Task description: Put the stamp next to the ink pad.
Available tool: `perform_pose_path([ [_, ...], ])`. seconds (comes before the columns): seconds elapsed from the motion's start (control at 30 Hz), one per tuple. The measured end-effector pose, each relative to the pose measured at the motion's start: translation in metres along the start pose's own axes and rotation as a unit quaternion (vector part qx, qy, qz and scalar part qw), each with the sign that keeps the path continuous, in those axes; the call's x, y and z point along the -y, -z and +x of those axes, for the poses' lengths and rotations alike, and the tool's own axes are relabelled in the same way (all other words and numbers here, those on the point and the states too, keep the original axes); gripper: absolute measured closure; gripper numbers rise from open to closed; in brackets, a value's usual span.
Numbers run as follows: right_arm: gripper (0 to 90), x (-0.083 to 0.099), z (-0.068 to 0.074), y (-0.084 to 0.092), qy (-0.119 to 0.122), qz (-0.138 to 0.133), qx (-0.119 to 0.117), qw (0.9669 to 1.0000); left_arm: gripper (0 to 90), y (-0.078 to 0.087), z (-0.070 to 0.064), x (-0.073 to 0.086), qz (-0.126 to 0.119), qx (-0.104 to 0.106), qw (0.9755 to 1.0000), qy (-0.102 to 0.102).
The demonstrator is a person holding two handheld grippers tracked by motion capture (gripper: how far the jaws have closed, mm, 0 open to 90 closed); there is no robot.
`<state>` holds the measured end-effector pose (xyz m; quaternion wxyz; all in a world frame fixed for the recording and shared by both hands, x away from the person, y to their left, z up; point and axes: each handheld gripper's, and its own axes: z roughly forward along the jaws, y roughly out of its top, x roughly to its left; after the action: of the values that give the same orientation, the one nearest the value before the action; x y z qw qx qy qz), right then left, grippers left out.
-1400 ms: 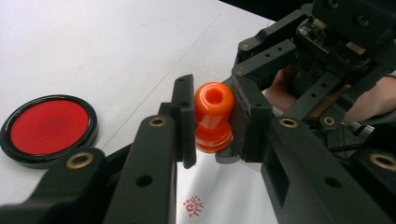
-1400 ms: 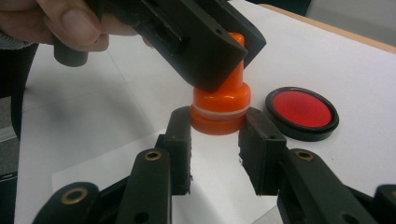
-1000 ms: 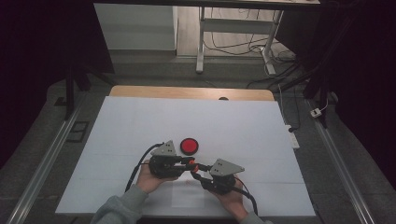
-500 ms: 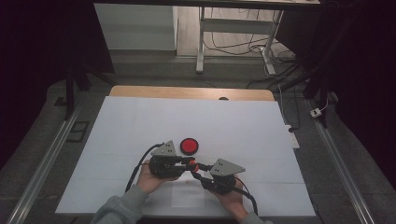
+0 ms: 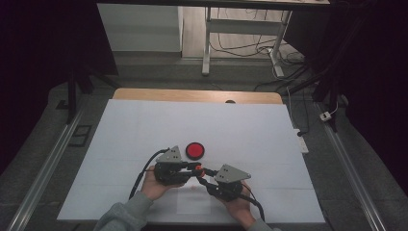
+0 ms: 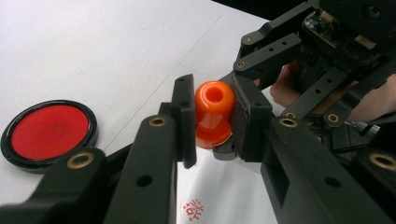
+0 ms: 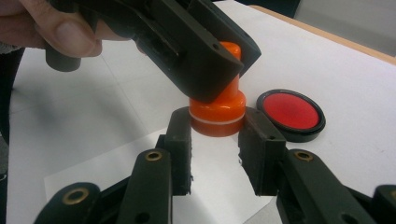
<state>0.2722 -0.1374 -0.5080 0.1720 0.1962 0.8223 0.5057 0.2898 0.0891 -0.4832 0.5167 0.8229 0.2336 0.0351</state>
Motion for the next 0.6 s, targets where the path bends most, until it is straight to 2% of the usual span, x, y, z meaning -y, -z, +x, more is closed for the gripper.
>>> perform_pose_path([
  [0.2, 65.1, -0.0008, 0.0008, 0.0000, 0.002, 0.003, 0.001, 1.0000, 72.6, -0.0009, -0.0001, 0.0006, 0.000, 0.000, 1.0000, 0.001],
  [0.6, 65.1, -0.0025, 0.0025, -0.0007, 0.030, 0.026, 0.006, 0.9992, 72.7, -0.0036, -0.0035, 0.0038, 0.003, -0.009, 0.9999, -0.005],
])
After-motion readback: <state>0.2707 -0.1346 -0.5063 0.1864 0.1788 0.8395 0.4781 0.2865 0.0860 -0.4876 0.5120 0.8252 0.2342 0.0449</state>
